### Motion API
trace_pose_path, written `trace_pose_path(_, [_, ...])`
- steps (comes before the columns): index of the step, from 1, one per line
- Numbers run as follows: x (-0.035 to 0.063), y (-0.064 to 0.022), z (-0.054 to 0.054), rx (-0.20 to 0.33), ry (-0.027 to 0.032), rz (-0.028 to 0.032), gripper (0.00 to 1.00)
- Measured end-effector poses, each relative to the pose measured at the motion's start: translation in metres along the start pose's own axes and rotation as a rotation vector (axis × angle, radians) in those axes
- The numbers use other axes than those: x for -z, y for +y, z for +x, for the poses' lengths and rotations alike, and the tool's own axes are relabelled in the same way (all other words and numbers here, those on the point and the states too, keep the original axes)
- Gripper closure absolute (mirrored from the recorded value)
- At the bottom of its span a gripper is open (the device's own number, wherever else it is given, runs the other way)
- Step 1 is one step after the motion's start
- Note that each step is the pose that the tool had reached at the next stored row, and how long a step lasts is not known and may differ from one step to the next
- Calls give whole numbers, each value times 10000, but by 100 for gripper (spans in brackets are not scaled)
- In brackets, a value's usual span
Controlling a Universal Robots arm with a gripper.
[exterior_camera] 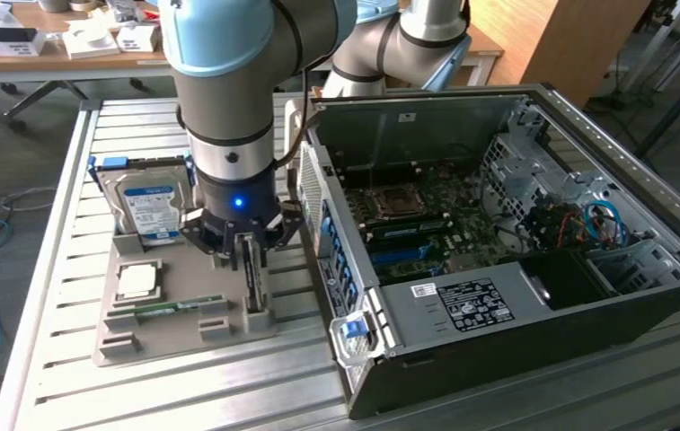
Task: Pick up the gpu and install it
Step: 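Pick up the gpu and move the gpu toward the slot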
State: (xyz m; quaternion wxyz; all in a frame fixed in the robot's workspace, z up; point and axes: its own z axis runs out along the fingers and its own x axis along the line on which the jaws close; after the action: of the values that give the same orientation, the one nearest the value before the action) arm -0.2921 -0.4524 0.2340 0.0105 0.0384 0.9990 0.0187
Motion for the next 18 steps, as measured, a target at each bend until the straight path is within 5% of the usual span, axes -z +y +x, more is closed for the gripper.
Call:
trace_pose_path(12, [-9, -1, 0, 0, -1, 2, 58])
trace_pose_path(15, [-9, -1, 0, 0, -2, 3, 71])
trace_pose_path(18, [-9, -1, 0, 0, -1, 2, 74])
